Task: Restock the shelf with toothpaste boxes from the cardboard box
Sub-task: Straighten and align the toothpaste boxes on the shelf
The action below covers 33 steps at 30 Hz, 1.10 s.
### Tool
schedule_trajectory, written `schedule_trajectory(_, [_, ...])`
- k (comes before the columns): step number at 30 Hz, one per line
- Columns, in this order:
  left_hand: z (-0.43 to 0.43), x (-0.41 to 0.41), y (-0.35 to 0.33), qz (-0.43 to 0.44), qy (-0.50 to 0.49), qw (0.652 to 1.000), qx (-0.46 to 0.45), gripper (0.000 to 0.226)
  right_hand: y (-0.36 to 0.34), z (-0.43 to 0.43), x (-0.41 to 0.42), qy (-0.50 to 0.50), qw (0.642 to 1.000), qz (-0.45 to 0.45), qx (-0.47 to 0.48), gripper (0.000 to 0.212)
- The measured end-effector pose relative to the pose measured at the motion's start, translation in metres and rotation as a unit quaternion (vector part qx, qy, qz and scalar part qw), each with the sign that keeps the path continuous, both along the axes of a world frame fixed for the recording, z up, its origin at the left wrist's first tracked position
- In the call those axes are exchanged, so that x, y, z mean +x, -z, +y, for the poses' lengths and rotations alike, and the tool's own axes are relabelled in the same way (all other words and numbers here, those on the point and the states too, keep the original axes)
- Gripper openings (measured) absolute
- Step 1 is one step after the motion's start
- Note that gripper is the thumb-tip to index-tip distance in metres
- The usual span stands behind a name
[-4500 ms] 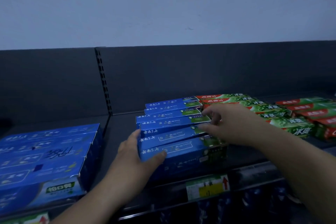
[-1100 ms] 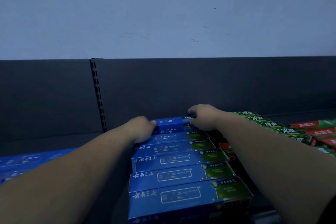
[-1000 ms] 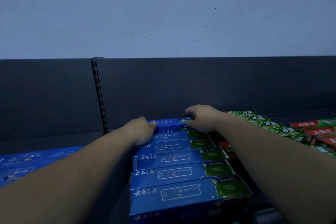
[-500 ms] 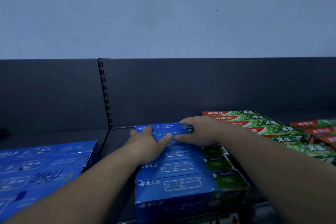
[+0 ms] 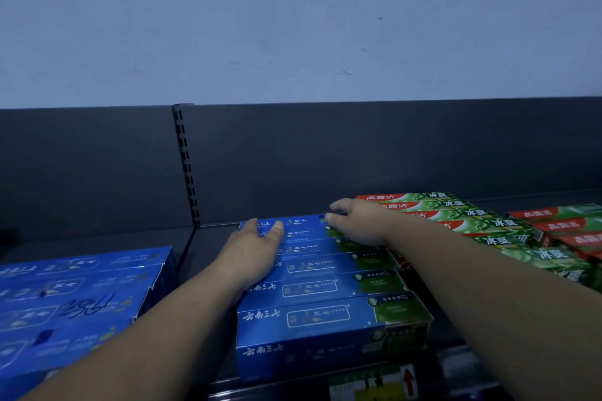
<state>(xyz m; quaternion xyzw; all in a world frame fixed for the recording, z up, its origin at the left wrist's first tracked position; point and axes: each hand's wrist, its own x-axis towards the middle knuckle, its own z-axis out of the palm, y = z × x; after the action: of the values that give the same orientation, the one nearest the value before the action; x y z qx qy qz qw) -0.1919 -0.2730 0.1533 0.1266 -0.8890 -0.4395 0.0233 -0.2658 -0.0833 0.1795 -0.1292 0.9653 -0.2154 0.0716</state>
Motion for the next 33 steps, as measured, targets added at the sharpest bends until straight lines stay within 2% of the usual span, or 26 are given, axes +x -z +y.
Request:
schedule_trajectory(8, [0.001,0.012,-0.003,0.003,-0.022,1.000,0.012,0.071,-0.007,0.005,0.012,-0.009,1.000,0.006,-0.026,0.056])
schedule_trajectory(13, [0.006,0.042,-0.001,0.045,-0.015,0.998,0.040,0.065,-0.025,0.031,0.043,0.032,0.993,0.046,-0.106,0.045])
schedule_trajectory(17, [0.008,0.068,0.003,0.080,0.009,0.996,0.049,0.061,-0.018,0.051,0.076,0.080,0.986,0.069,-0.126,0.041])
schedule_trajectory(26, [0.005,0.096,0.021,0.055,0.073,0.991,0.094,0.064,0.020,0.040,0.122,0.167,0.960,0.109,-0.194,0.036])
schedule_trajectory(33, [0.005,0.104,0.023,0.058,0.082,0.989,0.106,0.066,0.022,0.022,0.130,0.172,0.960,0.100,-0.197,0.038])
